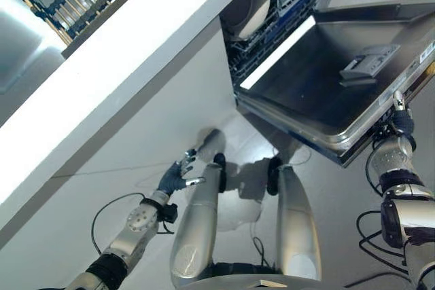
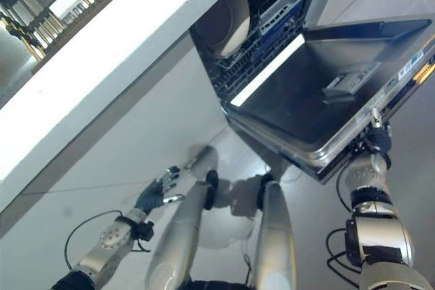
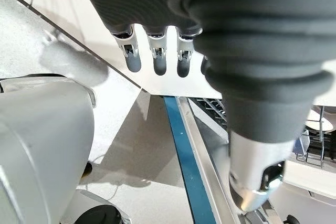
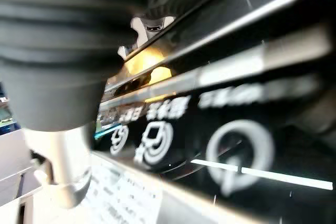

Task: Pick up plates and place into dishwasher.

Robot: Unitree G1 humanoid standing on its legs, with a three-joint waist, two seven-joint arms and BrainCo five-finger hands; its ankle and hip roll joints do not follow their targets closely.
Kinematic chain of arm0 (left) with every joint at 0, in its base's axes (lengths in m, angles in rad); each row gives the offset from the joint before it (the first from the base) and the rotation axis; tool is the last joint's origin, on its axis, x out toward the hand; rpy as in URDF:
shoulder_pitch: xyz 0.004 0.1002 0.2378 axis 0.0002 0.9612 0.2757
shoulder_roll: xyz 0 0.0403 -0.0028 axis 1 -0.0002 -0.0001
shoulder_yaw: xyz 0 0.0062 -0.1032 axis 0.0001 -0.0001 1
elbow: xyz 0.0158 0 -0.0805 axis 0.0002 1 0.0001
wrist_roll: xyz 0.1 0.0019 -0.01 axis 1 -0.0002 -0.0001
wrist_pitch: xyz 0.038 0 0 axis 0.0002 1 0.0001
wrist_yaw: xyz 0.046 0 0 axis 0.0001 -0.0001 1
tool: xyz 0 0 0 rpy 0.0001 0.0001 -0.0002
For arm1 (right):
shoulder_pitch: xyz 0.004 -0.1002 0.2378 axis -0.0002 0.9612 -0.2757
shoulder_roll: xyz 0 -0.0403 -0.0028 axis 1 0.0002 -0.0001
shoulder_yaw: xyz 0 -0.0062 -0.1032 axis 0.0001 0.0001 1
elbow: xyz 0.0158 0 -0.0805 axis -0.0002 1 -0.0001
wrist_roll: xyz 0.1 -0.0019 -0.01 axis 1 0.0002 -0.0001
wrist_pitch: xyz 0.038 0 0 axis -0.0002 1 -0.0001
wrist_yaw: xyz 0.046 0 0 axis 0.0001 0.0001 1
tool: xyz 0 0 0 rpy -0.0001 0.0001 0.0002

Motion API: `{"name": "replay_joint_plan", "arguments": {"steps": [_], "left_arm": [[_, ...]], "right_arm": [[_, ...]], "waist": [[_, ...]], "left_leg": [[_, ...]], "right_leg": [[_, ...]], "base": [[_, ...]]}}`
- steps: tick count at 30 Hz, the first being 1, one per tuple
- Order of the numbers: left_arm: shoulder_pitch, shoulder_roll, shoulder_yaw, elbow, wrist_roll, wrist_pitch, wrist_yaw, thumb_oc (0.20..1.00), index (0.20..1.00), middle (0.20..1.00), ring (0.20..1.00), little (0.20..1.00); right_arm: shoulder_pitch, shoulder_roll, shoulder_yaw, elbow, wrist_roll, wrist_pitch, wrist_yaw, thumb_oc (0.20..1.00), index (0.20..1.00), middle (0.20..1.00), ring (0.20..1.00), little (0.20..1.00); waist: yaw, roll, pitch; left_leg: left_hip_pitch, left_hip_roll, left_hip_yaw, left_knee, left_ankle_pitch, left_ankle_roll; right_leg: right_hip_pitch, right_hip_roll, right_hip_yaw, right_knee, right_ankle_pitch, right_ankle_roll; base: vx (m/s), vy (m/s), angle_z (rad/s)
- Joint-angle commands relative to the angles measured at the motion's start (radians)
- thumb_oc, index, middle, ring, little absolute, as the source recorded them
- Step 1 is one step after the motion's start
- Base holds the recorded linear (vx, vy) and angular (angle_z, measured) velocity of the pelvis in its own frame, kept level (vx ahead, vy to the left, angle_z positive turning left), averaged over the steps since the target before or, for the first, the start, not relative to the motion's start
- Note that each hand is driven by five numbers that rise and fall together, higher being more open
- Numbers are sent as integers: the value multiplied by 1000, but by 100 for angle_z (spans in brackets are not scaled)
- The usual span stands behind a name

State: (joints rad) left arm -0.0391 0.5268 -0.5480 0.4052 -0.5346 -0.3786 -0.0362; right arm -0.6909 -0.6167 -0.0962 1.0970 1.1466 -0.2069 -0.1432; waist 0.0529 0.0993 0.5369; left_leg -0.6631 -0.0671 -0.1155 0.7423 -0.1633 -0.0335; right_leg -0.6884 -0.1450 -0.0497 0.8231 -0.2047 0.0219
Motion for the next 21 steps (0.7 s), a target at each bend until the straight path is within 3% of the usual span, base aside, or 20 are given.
{"name": "replay_joint_plan", "arguments": {"steps": [1, 10, 11, 12, 16, 17, 21], "left_arm": [[21, 15, -35, -90, -20, -18, 12, 1000, 1000, 1000, 1000, 1000], [52, 14, -34, -96, -39, -14, 9, 1000, 1000, 1000, 1000, 1000], [57, 16, -31, -98, -42, -13, 6, 1000, 1000, 1000, 1000, 1000], [59, 21, -29, -102, -43, -10, 1, 1000, 1000, 1000, 1000, 1000], [75, 37, -21, -112, -42, 4, -27, 1000, 1000, 1000, 1000, 1000], [77, 40, -19, -115, -41, 7, -31, 1000, 1000, 1000, 1000, 1000], [81, 58, -15, -133, -45, 21, -41, 1000, 1000, 1000, 1000, 1000]], "right_arm": [[-255, -20, 97, -77, -98, 9, -8, 1000, 1000, 1000, 1000, 1000], [-375, -33, 167, -51, -137, 41, -42, 1000, 1000, 1000, 1000, 1000], [-384, -38, 169, -44, -131, 44, -42, 1000, 1000, 1000, 1000, 1000], [-390, -43, 168, -37, -126, 46, -41, 1000, 1000, 1000, 1000, 1000], [-403, -57, 161, -7, -121, 56, -44, 1000, 1000, 1000, 1000, 1000], [-407, -59, 161, -2, -125, 61, -48, 1000, 1000, 1000, 1000, 1000], [-434, -64, 164, 22, -112, 77, -79, 1000, 1000, 1000, 1000, 1000]], "waist": [[66, 36, -19], [109, 45, -17], [117, 41, -22], [122, 42, -17], [145, 39, -19], [149, 36, -23], [172, 32, -26]], "left_leg": [[20, -23, 32, -2, -31, 68], [58, -45, 15, -14, -34, 66], [75, -47, 10, -13, -62, 65], [72, -48, 12, -24, -35, 68], [91, -54, 5, -30, -40, 69], [103, -56, 0, -22, -69, 68], [116, -63, -11, -27, -70, 72]], "right_leg": [[98, -8, -39, -68, 28, -23], [147, -16, -63, -66, 4, -37], [165, -13, -58, -64, -23, -31], [164, -19, -72, -74, -1, -39], [193, -20, -87, -79, -12, -43], [206, -15, -79, -73, -37, -37], [227, -16, -91, -77, -40, -38]], "base": [[38, 40, -4], [46, 43, 5], [37, 10, 8], [37, 5, 9], [46, 2, 8], [134, -34, 5], [62, -11, 35]]}}
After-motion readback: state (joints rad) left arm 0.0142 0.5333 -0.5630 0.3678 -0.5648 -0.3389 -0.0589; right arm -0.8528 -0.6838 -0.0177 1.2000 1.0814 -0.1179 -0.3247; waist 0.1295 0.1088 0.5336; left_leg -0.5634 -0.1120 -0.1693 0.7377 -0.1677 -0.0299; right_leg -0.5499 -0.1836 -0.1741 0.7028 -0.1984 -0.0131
